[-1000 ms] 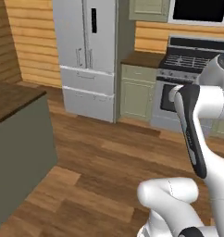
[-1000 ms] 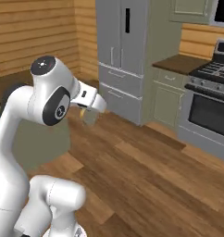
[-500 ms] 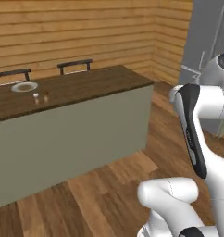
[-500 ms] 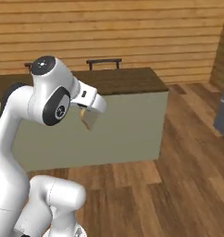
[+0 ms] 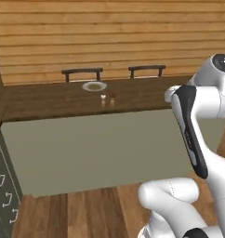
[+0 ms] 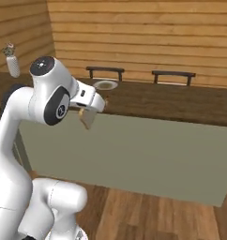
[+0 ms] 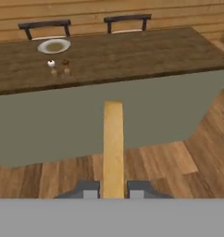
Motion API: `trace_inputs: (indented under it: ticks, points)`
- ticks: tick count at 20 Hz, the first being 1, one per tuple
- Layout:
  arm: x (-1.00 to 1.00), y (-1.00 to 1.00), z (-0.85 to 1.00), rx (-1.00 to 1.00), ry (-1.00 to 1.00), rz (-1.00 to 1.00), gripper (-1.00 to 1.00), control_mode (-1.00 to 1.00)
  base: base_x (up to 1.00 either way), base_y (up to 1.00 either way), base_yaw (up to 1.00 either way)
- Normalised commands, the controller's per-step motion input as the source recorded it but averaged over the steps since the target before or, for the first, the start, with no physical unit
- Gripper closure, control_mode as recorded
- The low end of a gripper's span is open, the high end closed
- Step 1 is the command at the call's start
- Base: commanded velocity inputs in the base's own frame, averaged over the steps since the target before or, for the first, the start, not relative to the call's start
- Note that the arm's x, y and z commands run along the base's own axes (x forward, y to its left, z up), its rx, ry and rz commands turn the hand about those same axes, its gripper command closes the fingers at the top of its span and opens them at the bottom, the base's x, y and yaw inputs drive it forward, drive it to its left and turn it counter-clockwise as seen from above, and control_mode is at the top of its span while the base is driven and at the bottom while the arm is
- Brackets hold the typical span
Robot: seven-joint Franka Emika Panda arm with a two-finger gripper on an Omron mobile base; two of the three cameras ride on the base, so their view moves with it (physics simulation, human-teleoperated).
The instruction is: Start the toaster. Once the lever pops up, take the bread to the plate on the dining counter.
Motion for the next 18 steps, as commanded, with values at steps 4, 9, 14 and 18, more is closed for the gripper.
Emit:
trace_inputs:
  ticks: [4, 9, 14, 18]
  points:
    - [0.0, 0.0, 0.0, 0.0, 0.0, 0.0, 1.0, 1.0, 1.0, 0.36, 0.27]
    - [0.0, 0.0, 0.0, 0.0, 0.0, 0.0, 1.0, 1.0, 1.0, 0.4, 0.15]
    - [0.0, 0.0, 0.0, 0.0, 0.0, 0.0, 1.0, 1.0, 0.96, 0.0, 0.06]
    - [0.0, 0.0, 0.0, 0.0, 0.0, 0.0, 1.0, 1.0, 0.85, 0.0, 0.01]
